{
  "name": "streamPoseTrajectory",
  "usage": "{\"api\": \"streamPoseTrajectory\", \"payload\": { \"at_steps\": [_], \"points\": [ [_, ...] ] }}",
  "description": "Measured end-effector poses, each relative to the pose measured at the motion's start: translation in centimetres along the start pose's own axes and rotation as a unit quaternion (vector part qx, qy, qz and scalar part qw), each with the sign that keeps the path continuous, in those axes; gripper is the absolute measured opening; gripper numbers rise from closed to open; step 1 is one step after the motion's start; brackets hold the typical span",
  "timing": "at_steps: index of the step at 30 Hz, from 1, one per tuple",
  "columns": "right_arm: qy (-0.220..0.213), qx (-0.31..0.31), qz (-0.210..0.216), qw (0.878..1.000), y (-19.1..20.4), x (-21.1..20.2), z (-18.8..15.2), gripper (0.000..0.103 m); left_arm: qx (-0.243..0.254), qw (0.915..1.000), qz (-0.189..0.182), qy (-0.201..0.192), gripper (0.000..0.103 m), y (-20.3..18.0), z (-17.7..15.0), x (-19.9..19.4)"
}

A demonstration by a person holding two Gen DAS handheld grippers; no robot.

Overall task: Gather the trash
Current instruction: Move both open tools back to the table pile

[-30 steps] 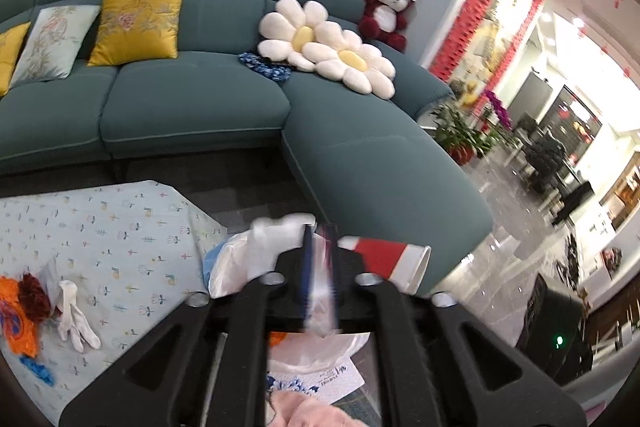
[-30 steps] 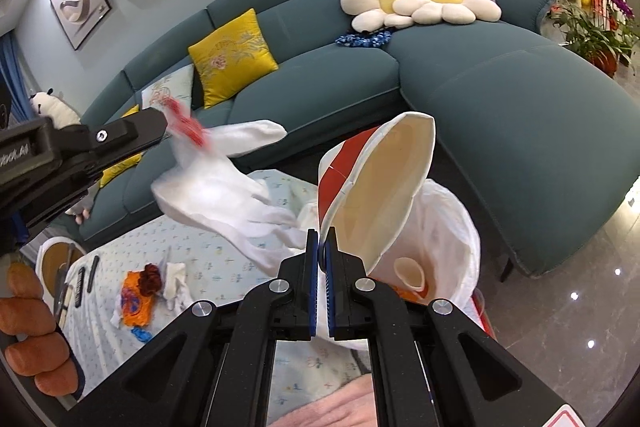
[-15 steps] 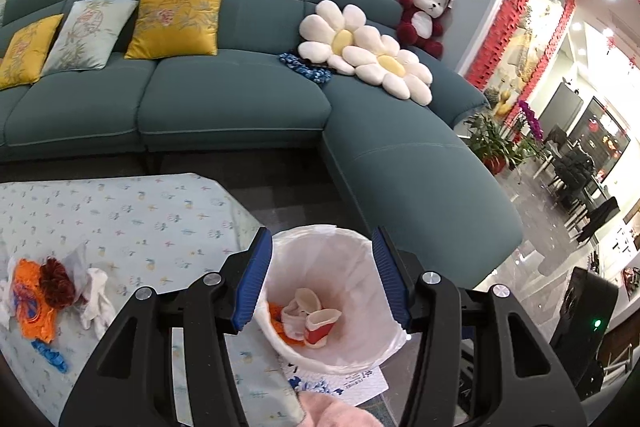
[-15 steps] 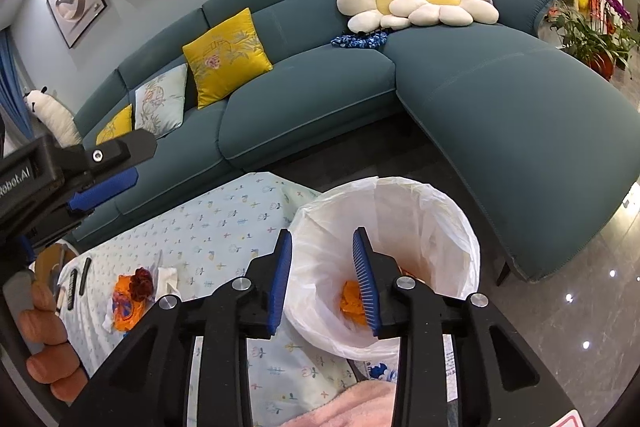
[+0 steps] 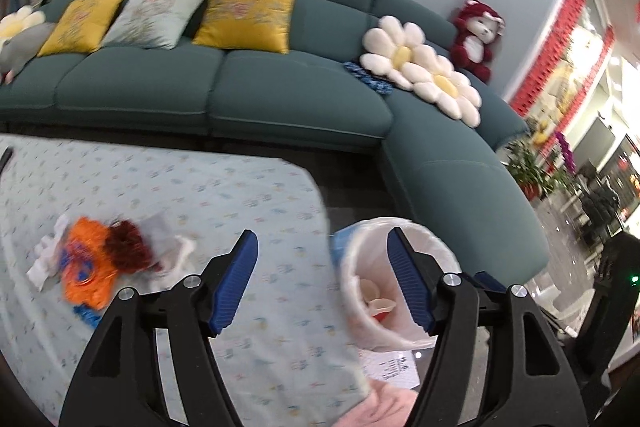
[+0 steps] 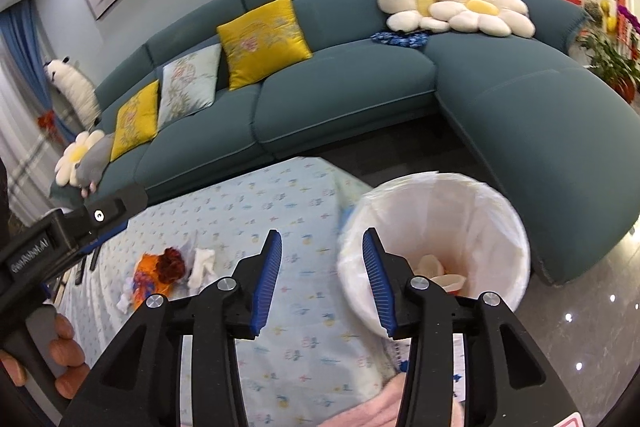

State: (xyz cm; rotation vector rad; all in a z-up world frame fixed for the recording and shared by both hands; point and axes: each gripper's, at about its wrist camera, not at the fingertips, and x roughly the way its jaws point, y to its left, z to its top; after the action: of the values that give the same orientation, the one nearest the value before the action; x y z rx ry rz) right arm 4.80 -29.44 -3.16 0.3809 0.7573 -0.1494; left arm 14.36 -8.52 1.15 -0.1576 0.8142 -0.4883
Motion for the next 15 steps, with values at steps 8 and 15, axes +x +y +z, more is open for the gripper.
{"api": "streamPoseTrajectory", "payload": {
  "at_steps": [8,15],
  "points": [
    [0.024,-0.033,0.026,0.999,6.2,1.8,-1.4,0.042,-0.042,0.9978,0.051,-0.001,0.068,7.9,-1.5,-2.1],
    [0.053,-0.056,0.044,0.996,10.9,4.4,-3.4,0.042,-0.115,0.9867,0.109,0.037,0.069,16.2,-5.3,-1.6]
  ]
}}
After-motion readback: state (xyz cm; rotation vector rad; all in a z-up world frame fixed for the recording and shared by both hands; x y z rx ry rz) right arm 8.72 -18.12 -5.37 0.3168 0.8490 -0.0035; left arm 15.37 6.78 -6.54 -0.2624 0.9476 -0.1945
